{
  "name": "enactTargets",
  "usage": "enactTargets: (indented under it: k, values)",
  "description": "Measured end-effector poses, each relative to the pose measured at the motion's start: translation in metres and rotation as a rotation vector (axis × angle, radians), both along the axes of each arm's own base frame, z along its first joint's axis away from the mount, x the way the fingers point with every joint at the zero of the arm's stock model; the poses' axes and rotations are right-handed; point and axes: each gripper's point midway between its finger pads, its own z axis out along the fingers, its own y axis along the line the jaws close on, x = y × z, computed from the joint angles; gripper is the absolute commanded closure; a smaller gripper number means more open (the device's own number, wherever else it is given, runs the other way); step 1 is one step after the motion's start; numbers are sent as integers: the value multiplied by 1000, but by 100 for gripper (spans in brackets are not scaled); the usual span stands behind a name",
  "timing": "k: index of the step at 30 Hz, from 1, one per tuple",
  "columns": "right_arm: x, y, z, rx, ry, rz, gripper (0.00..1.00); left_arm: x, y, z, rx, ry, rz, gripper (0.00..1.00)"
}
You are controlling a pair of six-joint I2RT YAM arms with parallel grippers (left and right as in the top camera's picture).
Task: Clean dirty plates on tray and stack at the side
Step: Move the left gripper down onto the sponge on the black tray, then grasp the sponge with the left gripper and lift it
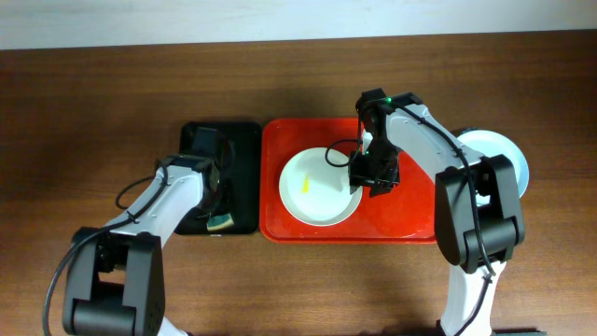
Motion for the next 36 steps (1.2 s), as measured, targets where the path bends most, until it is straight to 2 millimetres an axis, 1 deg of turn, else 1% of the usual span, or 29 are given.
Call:
enactTargets:
  k: [2, 3, 4, 6, 7, 9, 11, 12, 14, 15, 17, 18, 19, 21, 24, 25, 26, 27, 28, 36]
  values:
    - [0, 0, 0, 0, 0, 1, 56, -1, 0, -2, 0, -1, 0, 91]
    - [0, 0, 0, 0, 0, 0, 56, 0, 0, -2, -1, -2, 0, 98]
    - [0, 0, 0, 0, 0, 0, 56, 0, 0, -2, 0, -5, -5, 100]
    - [0, 0, 0, 0, 0, 1, 56, 1, 0, -2, -2, -11, -8, 100]
    - [0, 0, 0, 0, 0, 0, 53, 2, 0, -2, -2, -11, -8, 100]
    - [0, 0, 0, 0, 0, 0, 42, 2, 0, -2, -1, -11, -20, 100]
    - [0, 0, 0, 0, 0, -1, 38, 3, -1, -1, 2, -11, -47, 100]
    - [0, 0, 0, -1, -1, 4, 37, 5, -1, 2, 4, -12, -65, 100]
    - [0, -1, 0, -3, -2, 2, 37, 14, -3, 11, 4, -34, -99, 100]
    - [0, 0, 0, -2, -1, 3, 38, 23, -4, 18, 2, -57, -111, 100]
    - [0, -1, 0, -3, -1, 1, 38, 43, -8, 41, -4, -133, -132, 100]
    - [0, -1, 0, -3, -2, 2, 38, 50, -10, 53, -8, -171, -138, 100]
    - [0, 0, 0, -3, -1, 1, 38, 59, -11, 71, -13, -225, -145, 100]
    - [0, -1, 0, -3, -1, 1, 38, 71, -14, 105, -22, -321, -149, 100]
    - [1, 0, 0, -2, -3, 2, 38, 79, -15, 141, -33, -421, -148, 100]
    - [1, 0, 0, -2, -6, 2, 38, 79, -15, 148, -35, -438, -148, 100]
    - [2, 0, -1, 0, -11, 1, 50, 79, -15, 151, -36, -448, -150, 100]
    - [4, 0, -1, 1, -16, 1, 59, 77, -15, 152, -35, -444, -161, 100]
    - [4, 1, -1, 1, -16, -3, 64, 76, -16, 151, -33, -439, -175, 100]
    - [8, 1, -2, 1, -34, 2, 65, 75, -20, 150, -36, -431, -239, 100]
